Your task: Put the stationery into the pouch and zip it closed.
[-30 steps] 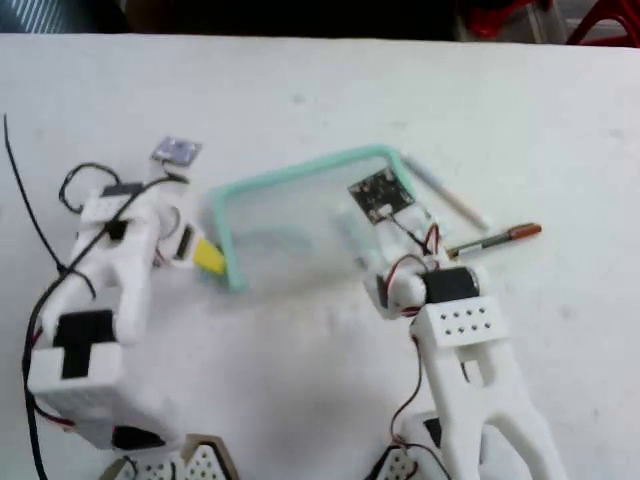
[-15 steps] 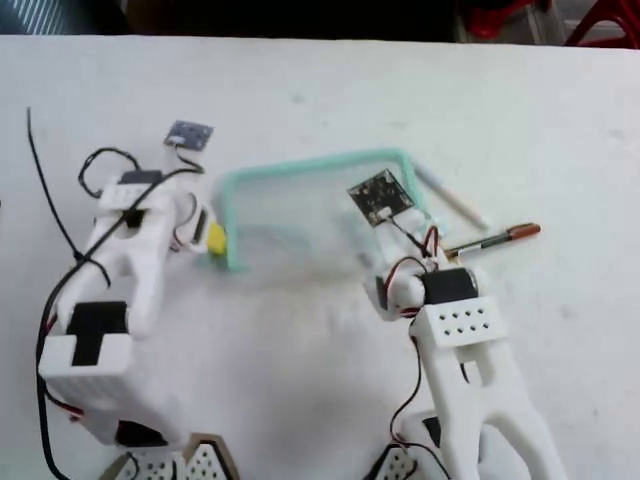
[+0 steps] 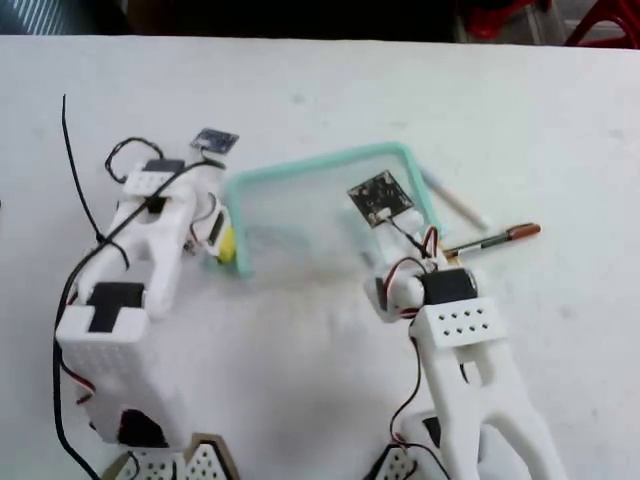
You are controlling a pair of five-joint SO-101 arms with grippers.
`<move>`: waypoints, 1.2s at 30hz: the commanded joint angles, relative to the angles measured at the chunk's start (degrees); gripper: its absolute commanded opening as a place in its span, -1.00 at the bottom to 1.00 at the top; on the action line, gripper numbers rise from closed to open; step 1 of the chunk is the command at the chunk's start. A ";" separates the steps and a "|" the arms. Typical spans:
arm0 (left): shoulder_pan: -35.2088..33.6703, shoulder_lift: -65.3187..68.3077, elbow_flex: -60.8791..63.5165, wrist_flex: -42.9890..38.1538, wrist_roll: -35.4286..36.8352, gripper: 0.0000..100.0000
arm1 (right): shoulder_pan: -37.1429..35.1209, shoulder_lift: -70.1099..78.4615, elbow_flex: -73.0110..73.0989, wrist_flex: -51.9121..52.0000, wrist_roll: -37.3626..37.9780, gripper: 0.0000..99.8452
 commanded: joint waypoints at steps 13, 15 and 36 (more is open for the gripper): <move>2.15 3.12 -10.29 12.31 -0.35 -0.96 | 0.04 -1.80 0.00 -2.33 0.62 -0.96; 1.54 0.84 -15.21 17.93 -0.44 -0.96 | 0.04 -1.80 0.18 -2.42 0.62 -0.96; 14.81 -19.65 -57.05 33.41 8.09 -0.96 | 1.36 -1.89 0.26 -4.00 0.62 -0.96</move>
